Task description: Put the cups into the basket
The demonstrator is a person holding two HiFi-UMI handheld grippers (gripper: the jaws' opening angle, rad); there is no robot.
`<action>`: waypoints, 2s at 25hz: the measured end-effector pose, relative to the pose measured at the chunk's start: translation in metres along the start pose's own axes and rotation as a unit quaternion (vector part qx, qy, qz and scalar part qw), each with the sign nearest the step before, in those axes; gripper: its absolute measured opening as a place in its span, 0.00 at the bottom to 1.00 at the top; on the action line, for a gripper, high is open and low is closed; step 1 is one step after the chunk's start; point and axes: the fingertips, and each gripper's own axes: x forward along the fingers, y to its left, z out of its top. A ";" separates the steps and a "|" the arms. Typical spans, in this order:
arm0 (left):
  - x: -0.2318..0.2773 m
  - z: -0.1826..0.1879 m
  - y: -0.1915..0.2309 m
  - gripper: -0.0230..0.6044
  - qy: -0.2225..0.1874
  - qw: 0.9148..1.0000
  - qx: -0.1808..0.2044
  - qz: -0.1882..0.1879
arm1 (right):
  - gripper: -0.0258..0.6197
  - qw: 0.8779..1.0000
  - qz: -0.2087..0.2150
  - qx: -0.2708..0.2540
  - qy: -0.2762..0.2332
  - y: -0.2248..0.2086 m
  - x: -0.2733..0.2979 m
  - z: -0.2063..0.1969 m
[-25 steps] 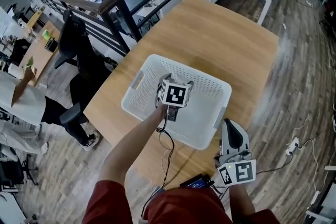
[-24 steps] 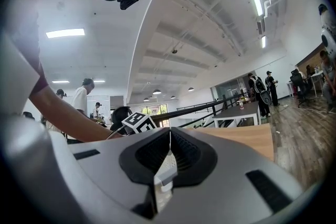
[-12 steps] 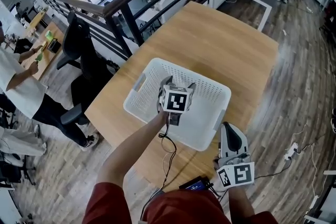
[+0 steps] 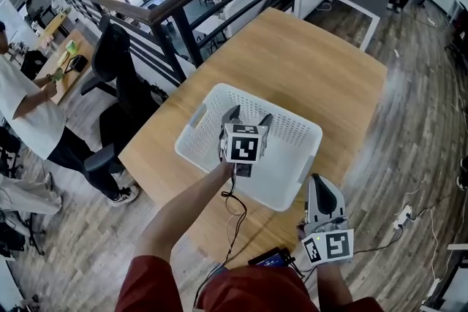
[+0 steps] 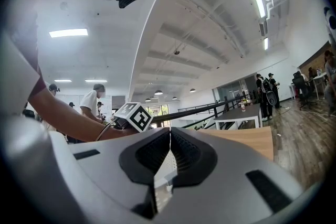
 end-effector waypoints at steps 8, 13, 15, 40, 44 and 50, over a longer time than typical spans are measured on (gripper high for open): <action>-0.024 0.019 0.002 0.56 -0.054 0.998 -0.025 0.001 | 0.06 1.000 0.004 -0.004 0.001 0.006 0.000 0.003; -0.036 0.025 0.002 0.47 -0.085 0.996 -0.019 0.006 | 0.06 1.000 0.011 -0.006 0.002 0.012 0.000 0.004; -0.039 0.027 0.005 0.41 -0.095 0.995 -0.021 0.012 | 0.06 1.000 0.012 -0.007 0.002 0.014 0.002 0.004; -0.073 0.040 0.007 0.05 -0.152 0.988 -0.034 0.025 | 0.06 1.000 0.022 -0.016 -0.003 0.026 -0.001 0.012; -0.084 0.043 0.003 0.05 -0.169 0.985 -0.033 0.022 | 0.06 1.000 0.023 -0.017 -0.003 0.027 -0.002 0.013; -0.105 0.048 -0.002 0.05 -0.198 0.980 -0.019 0.021 | 0.06 0.999 0.026 -0.020 -0.002 0.033 -0.003 0.015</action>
